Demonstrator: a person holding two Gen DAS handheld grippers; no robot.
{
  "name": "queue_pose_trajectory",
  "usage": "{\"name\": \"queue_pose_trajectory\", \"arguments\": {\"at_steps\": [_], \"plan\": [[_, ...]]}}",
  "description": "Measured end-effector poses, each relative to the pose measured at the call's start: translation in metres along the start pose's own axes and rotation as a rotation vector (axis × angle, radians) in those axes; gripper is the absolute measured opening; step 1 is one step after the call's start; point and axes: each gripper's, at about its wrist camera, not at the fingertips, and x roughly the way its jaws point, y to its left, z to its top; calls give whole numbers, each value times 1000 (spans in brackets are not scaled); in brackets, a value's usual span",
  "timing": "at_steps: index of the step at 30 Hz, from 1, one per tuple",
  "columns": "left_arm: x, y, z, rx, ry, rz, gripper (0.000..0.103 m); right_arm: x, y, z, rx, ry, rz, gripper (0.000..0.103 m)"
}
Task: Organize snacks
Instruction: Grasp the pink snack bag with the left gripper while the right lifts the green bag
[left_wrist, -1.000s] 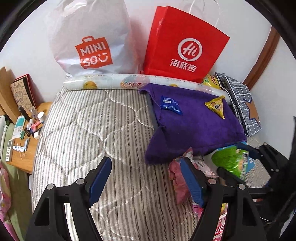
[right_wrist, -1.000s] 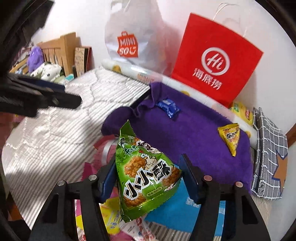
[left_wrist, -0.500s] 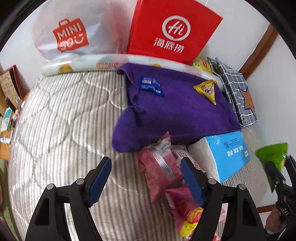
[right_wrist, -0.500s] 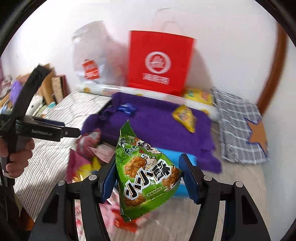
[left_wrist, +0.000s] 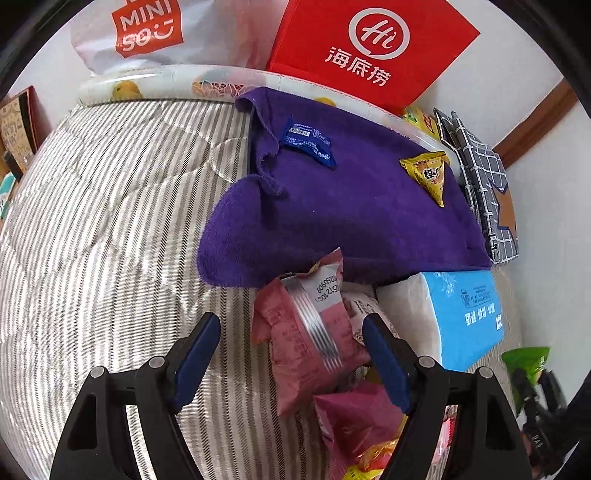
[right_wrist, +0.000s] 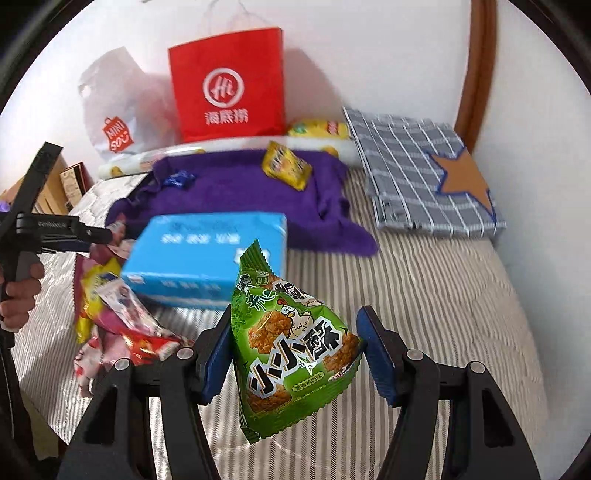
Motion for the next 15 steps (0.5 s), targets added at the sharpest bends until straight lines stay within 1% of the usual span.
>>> {"name": "queue_pose_trajectory", "arguments": {"at_steps": [2,4,6,7,9,10,13,15], "plan": [[4,-1,0,-9,8,5,75,7,-4,-8,25,15,16,63],[9,-3,0,-14,13,-6,63,13,-6,-13,42,25,25,63],[10,-6,0,-16,16,-20,56,18,-8,-17,51,32,24,63],[9,-8,0,-9,8,-6,53,21,-8,-19,56,35,19,63],[6,-10,-2,8,-5,2,51,24,-10,-22,67,37,24,63],[5,-9,-2,9,-10,4,46,25,-11,-24,78,36,31,63],[-1,-7,-3,6,-14,4,45,29,-14,-29,102,36,40,63],[-8,-6,-4,16,-32,18,44,31,-14,-32,109,40,49,63]]}}
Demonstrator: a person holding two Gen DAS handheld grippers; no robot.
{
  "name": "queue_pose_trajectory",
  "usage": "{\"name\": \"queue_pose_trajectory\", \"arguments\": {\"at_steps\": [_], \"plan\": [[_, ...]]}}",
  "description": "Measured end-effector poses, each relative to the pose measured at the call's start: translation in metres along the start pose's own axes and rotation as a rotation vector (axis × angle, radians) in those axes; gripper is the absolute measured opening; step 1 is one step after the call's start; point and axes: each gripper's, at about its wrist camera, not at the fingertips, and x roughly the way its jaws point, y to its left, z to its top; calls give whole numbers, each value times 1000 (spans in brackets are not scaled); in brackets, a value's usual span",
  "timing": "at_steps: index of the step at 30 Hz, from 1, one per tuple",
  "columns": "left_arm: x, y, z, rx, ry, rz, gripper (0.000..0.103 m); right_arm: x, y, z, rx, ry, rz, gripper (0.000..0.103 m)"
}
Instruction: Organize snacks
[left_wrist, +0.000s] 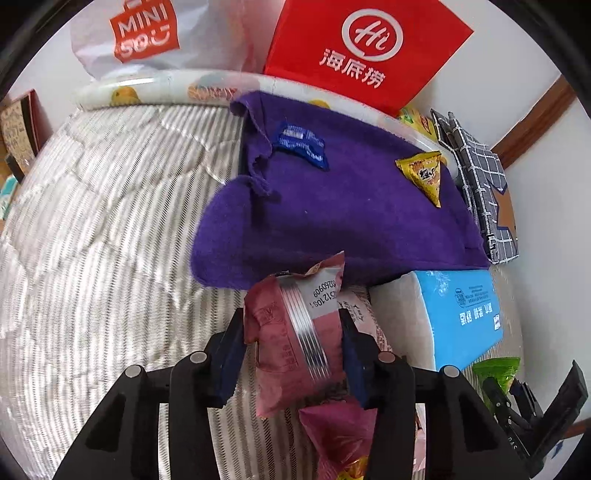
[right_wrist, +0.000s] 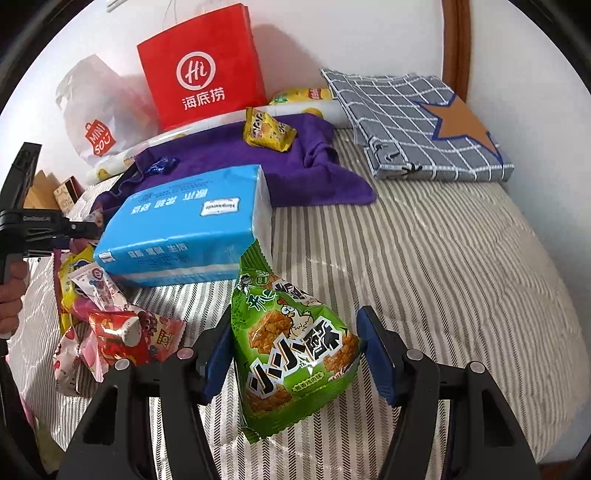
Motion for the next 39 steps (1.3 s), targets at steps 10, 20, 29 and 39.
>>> {"name": "queue_pose_trajectory", "arguments": {"at_steps": [10,20,29,39], "plan": [[-44,3,2,9,-101,46,44,5,2,-15,-42,70,11,65],[-76,-7,-1,31,-160,13,44,-5,-1,-19,-43,73,-6,60],[-94,-18,-2,55,-179,-20,44,-29,12,4,-45,16,28,59],[-96,-34,6,88,-185,-51,44,-44,32,62,-65,-87,21,59]]}}
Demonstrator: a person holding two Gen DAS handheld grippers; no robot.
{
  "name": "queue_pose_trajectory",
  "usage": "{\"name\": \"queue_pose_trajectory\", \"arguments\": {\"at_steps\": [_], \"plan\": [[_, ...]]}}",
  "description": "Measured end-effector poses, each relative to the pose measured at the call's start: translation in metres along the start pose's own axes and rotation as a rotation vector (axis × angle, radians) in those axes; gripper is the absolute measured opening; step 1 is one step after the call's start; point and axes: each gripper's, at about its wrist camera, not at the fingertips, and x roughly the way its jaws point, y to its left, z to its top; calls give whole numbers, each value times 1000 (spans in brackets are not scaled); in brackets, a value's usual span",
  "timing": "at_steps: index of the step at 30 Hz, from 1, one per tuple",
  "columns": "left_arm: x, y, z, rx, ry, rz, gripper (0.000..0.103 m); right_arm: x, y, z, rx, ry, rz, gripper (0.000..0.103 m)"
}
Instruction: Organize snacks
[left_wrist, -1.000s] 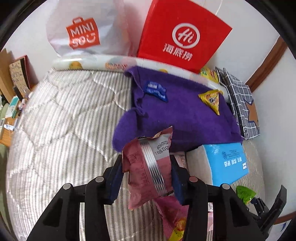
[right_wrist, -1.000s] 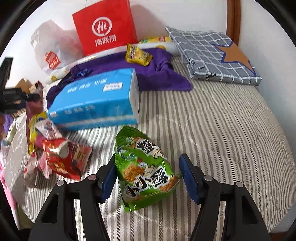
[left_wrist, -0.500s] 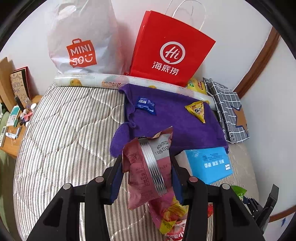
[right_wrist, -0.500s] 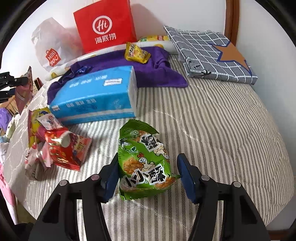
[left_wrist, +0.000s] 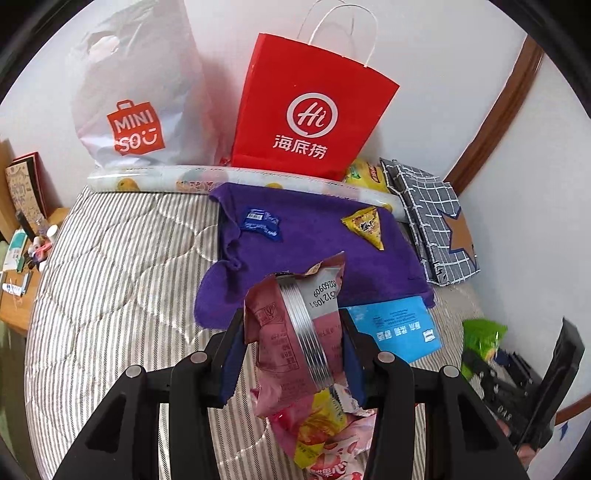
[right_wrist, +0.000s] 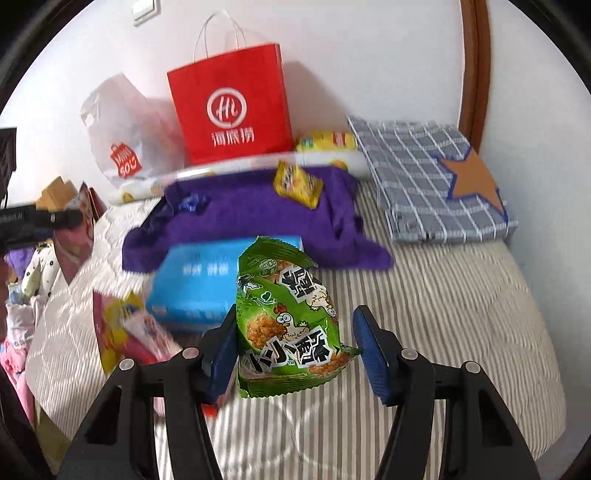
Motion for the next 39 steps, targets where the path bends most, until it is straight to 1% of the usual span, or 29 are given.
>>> {"name": "queue_pose_trajectory", "arguments": {"at_steps": [8,17,21,27,35,39], "plan": [[5,-1,11,17,-8,1,44,9,7,44,-8,-30,11,59],[18,-4,31,29,-6,15,44,28,14,85,-23,-33,28,59],[25,-2,39,31,3,12,44,38,14,96,-13,-29,30,59],[32,1,51,35,3,34,44,53,8,110,19,-29,56,59],[40,6,70,34,-3,50,44,71,2,122,31,-26,68,59],[50,8,77,39,8,65,44,81,-2,127,43,-22,77,59]]}}
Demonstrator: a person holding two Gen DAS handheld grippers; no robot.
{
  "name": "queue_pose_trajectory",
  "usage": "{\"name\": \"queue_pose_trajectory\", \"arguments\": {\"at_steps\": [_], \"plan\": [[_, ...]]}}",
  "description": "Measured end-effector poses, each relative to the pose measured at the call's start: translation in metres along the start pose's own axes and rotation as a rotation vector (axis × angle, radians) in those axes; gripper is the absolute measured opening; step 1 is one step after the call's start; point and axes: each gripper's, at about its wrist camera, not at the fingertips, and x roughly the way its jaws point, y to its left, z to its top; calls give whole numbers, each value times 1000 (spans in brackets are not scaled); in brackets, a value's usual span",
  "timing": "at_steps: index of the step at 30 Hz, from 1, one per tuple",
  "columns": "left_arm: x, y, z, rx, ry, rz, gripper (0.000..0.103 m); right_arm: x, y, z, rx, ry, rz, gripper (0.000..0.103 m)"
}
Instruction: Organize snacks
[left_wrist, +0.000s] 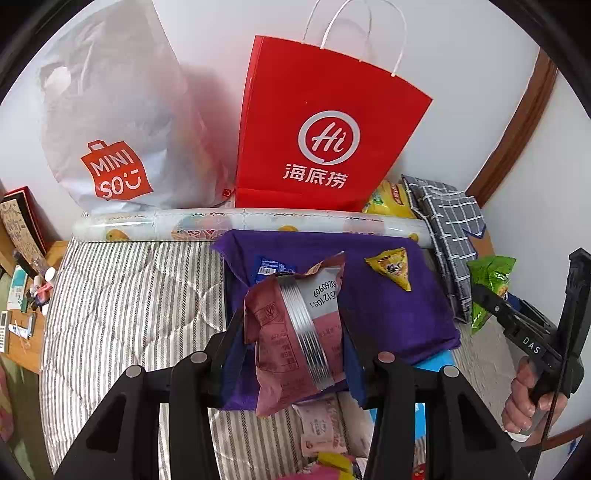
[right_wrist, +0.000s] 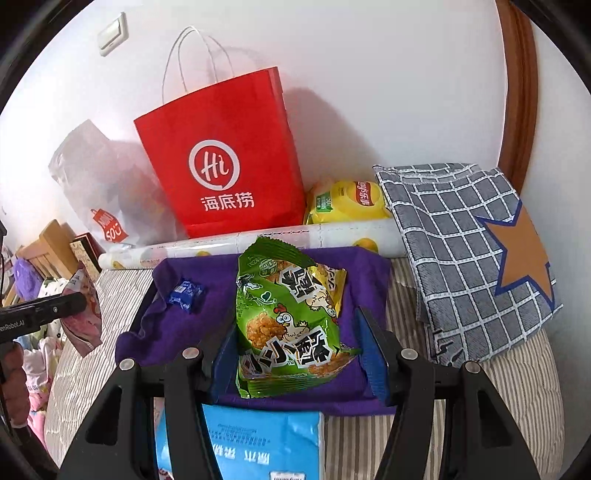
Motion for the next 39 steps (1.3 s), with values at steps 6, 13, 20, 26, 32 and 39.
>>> {"name": "queue_pose_trajectory", "arguments": {"at_steps": [6,13,20,26,32,39], "plan": [[11,6,9,8,14,24,44,17,-4,7,-6,11,-3,59],[32,11,19,-3,47,22,44,41,-9,10,-3,33,6,59],[66,-2,21,15,118,14,44,64,-18,5,-9,75,-2,59],[92,-2,18,17,174,25,45,84,-26,-3,-16,129,6,59],[111,-7,16,38,209,52,45,102,-27,-10,-34,179,5,59],[126,-9,13,42,221,43,45,112,-29,-13,-24,206,11,59]]}}
